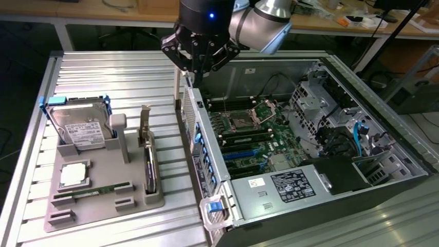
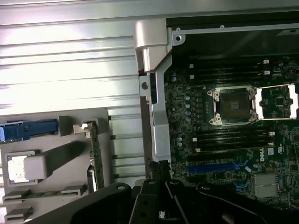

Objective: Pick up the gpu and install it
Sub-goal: 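Reach for the gpu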

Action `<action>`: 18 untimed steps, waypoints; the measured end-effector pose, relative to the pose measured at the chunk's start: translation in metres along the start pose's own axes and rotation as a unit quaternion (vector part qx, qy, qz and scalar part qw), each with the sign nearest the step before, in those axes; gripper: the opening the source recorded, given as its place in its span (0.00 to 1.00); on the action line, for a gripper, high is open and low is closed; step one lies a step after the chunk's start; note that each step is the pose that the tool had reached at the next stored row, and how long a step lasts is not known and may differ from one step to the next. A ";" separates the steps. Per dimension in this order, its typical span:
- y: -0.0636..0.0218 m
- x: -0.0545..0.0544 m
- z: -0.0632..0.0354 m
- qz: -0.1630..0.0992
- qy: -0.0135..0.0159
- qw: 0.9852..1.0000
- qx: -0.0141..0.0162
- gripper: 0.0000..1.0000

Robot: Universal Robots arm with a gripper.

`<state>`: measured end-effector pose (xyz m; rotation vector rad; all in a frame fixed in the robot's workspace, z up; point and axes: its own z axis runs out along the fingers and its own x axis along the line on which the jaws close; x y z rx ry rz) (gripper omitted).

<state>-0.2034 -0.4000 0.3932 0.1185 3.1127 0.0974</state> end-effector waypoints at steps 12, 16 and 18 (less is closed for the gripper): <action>-0.0009 0.012 -0.0003 0.000 0.000 1.000 0.000 0.11; -0.0011 0.015 -0.0004 0.000 0.000 1.000 0.000 0.11; -0.0012 0.016 -0.0004 0.000 0.000 1.000 0.000 0.11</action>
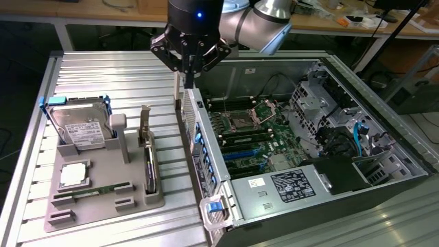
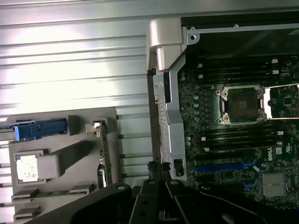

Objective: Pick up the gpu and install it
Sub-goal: 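Reach for the gpu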

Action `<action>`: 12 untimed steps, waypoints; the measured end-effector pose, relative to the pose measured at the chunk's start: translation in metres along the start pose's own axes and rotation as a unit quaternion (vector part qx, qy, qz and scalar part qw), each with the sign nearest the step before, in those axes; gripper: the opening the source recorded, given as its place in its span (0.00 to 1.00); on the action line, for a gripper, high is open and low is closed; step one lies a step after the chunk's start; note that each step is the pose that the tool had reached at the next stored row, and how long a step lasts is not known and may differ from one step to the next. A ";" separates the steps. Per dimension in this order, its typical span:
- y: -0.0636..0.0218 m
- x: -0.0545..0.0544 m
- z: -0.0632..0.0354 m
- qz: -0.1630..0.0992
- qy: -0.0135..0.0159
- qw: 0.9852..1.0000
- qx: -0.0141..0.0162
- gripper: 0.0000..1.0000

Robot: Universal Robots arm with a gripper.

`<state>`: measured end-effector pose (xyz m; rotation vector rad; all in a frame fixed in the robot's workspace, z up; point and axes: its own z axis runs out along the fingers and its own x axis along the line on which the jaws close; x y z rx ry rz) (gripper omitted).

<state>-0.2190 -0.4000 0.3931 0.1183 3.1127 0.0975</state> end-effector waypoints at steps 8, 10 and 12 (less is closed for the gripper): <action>-0.0004 0.004 -0.0001 0.000 0.000 1.000 0.000 0.11; -0.0005 0.005 -0.0002 0.000 0.000 1.000 0.000 0.11; -0.0008 0.007 -0.0002 0.000 0.000 1.000 0.000 0.11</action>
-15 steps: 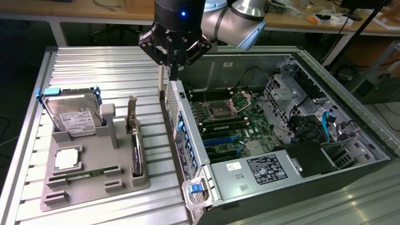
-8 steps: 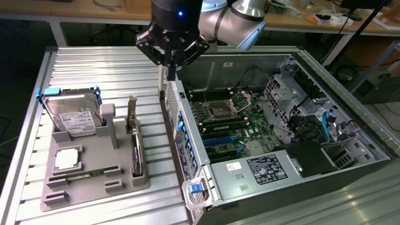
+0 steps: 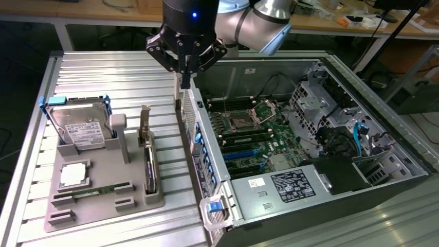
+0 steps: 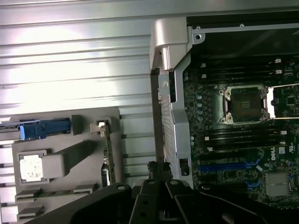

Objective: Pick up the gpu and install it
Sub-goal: 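Reach for the gpu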

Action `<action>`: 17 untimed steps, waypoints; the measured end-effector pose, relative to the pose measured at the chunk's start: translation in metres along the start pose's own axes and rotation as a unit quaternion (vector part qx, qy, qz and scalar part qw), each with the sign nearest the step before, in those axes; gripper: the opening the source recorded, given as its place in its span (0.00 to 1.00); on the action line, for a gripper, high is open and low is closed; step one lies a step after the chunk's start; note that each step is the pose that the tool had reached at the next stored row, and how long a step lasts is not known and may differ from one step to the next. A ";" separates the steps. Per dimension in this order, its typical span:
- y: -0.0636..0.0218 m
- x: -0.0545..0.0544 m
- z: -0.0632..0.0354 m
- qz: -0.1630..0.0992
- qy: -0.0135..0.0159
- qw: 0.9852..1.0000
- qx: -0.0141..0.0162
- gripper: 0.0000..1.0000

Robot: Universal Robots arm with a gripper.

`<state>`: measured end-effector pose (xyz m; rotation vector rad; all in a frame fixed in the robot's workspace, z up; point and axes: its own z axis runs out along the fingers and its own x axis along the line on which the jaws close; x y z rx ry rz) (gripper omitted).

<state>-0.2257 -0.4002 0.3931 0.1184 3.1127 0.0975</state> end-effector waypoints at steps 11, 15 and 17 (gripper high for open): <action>-0.0014 0.007 -0.0002 0.000 0.000 1.000 0.000 0.11; -0.0019 0.010 -0.0003 0.000 0.000 1.000 0.000 0.11; -0.0021 0.011 -0.0004 0.000 0.000 1.000 0.000 0.11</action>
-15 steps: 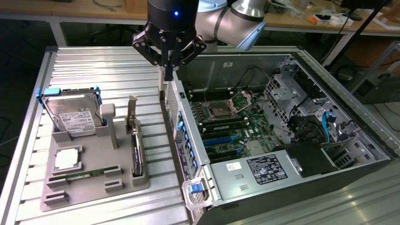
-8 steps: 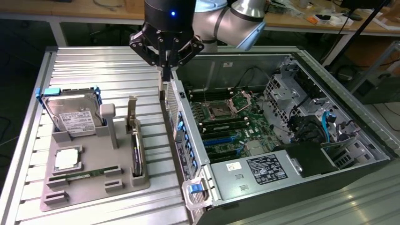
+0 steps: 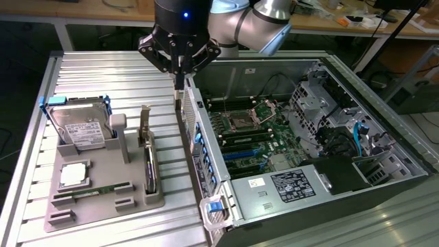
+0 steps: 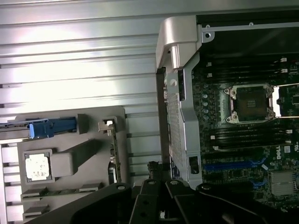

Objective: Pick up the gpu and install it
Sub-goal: 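Reach for the gpu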

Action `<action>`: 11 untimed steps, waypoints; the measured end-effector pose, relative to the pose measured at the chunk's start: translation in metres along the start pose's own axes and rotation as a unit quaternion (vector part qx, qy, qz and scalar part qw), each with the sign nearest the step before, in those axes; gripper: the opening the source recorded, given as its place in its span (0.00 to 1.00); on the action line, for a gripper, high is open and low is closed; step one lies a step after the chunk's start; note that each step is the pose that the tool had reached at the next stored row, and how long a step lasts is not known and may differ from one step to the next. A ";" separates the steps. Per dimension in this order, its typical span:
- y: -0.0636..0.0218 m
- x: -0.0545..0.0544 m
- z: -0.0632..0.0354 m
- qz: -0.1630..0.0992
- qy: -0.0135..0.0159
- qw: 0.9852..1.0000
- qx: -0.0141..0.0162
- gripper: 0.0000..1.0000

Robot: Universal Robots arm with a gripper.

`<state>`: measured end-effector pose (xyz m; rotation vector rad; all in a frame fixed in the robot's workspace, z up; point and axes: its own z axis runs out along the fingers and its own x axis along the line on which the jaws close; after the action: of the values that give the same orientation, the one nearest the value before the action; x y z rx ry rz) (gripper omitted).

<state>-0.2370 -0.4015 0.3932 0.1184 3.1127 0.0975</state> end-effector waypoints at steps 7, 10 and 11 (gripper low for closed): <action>-0.0007 0.005 -0.0001 0.000 0.000 1.000 0.000 0.11; -0.0009 0.007 -0.0002 0.000 0.000 1.000 0.000 0.11; -0.0010 0.008 -0.0002 0.000 0.000 1.000 0.000 0.11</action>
<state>-0.2447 -0.4019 0.3931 0.1184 3.1127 0.0975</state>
